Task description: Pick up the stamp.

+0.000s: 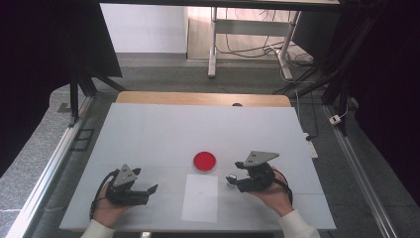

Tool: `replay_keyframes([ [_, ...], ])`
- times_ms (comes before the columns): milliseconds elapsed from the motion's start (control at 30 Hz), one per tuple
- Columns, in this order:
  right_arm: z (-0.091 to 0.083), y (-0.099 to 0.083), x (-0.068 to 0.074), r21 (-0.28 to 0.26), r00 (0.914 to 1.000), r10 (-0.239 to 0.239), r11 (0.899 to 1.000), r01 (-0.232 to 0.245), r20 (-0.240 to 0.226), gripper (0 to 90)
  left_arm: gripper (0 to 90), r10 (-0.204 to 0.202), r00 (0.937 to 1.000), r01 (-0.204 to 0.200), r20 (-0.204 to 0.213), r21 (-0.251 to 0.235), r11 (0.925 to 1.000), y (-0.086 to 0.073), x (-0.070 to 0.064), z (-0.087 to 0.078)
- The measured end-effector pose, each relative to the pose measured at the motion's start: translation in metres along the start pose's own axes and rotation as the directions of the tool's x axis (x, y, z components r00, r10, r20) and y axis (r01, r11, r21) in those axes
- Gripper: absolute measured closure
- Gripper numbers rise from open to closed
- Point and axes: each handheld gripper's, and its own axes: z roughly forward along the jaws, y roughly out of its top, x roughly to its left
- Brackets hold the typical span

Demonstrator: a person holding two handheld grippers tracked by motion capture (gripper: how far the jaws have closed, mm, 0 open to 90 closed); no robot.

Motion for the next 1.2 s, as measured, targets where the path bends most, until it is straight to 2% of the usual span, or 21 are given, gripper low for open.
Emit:
replay_keyframes([
  [400, 0.011, -0.008, 0.006, 0.041, 0.9990, -0.040, 0.998, 0.039, 0.023, 48.4, 15.6, 0.002, 1.0000, -0.002, -0.001, 0.007, 1.0000, -0.001, 0.000, 0.001],
  [767, 0.016, -0.014, 0.006, 0.059, 0.9983, -0.049, 0.997, 0.047, 0.032, 59.7, 15.6, 0.006, 1.0000, -0.006, 0.000, 0.011, 0.9999, -0.001, 0.000, 0.002],
  [867, 0.017, -0.016, 0.006, 0.056, 0.9981, -0.053, 0.997, 0.051, 0.032, 64.4, 15.6, 0.006, 1.0000, -0.006, 0.000, 0.012, 0.9999, -0.001, 0.000, 0.002],
  [900, 0.018, -0.017, 0.007, 0.053, 0.9977, -0.059, 0.997, 0.057, 0.034, 69.1, 15.6, 0.007, 1.0000, -0.007, 0.000, 0.013, 0.9999, -0.001, 0.000, 0.002],
  [933, 0.018, -0.017, 0.007, 0.053, 0.9977, -0.059, 0.997, 0.057, 0.034, 69.1, 15.7, 0.007, 1.0000, -0.007, 0.000, 0.013, 0.9999, -0.001, 0.000, 0.002],
  [967, 0.018, -0.017, 0.007, 0.054, 0.9976, -0.063, 0.997, 0.061, 0.029, 74.2, 15.7, 0.007, 1.0000, -0.007, 0.000, 0.013, 0.9999, -0.001, 0.000, 0.002],
  [1200, 0.018, -0.017, 0.008, 0.055, 0.9966, -0.075, 0.996, 0.073, 0.033, 74.7, 15.7, 0.005, 1.0000, -0.005, 0.000, 0.014, 0.9999, -0.002, 0.001, 0.002],
])
